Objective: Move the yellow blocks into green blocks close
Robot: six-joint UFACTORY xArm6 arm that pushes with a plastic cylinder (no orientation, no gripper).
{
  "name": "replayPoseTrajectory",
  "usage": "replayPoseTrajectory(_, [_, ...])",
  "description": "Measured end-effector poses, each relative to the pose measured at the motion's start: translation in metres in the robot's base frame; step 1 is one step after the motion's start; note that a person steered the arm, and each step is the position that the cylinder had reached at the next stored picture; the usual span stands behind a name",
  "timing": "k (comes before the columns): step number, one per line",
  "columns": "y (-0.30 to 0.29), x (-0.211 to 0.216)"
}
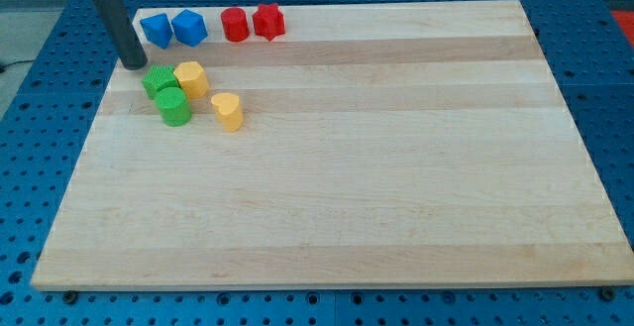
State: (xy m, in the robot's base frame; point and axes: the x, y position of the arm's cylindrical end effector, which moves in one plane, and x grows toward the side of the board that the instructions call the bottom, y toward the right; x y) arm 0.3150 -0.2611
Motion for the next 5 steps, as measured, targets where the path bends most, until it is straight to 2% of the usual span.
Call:
replayPoseTrajectory(2, [0.124, -0.001])
replayPoseTrajectory(4, [0.142, 0.002])
replayPoseTrajectory(5, [0.213, -0.010])
